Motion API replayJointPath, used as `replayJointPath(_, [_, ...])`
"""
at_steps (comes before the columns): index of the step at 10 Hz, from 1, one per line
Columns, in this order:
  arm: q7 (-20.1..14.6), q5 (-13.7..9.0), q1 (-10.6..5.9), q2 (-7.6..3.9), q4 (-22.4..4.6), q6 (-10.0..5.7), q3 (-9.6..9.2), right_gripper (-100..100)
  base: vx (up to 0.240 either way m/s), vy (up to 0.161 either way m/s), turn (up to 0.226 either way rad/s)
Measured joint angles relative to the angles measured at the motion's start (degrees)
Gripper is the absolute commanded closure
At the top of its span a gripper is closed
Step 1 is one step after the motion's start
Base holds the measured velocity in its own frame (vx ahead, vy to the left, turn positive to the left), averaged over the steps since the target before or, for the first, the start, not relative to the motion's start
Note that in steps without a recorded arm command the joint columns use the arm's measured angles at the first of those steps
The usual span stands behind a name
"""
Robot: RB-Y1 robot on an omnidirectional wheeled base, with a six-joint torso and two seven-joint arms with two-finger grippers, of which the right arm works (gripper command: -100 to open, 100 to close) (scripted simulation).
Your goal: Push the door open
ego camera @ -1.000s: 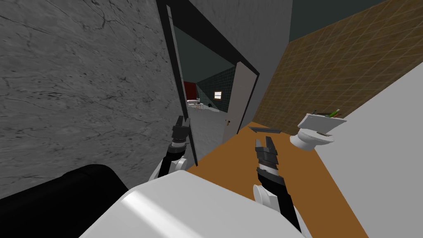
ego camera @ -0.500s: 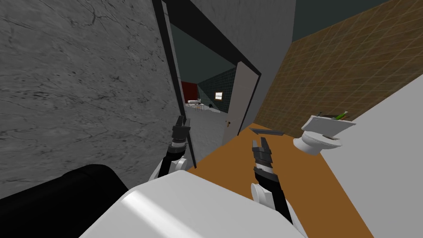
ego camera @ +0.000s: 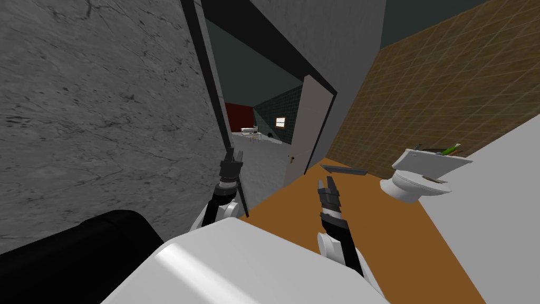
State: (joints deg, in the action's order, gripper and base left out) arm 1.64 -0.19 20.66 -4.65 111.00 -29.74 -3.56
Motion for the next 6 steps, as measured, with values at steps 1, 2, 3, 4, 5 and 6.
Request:
replayJointPath(1, [-0.2, 0.3, -0.77, -0.05, -1.4, -0.25, -0.10, -100, 0.099, -0.055, 0.054])
replayJointPath(2, [-0.4, 0.6, -1.07, -0.12, -2.2, -0.41, -0.31, -100, 0.091, -0.070, 0.047])
replayJointPath(3, [-0.7, 0.9, -1.80, -0.21, -3.5, -0.58, -0.40, -100, 0.084, -0.059, 0.055])
replayJointPath(4, [-0.8, 1.2, -2.45, -0.11, -5.1, -1.04, -0.65, -100, 0.090, -0.059, 0.052])
replayJointPath(5, [-1.1, 1.5, -2.89, -0.19, -6.2, -1.26, -0.82, -100, 0.096, -0.074, 0.049])
replayJointPath(6, [-1.5, 1.7, -3.21, -0.47, -7.3, -1.58, -0.89, -100, 0.082, -0.074, 0.061])
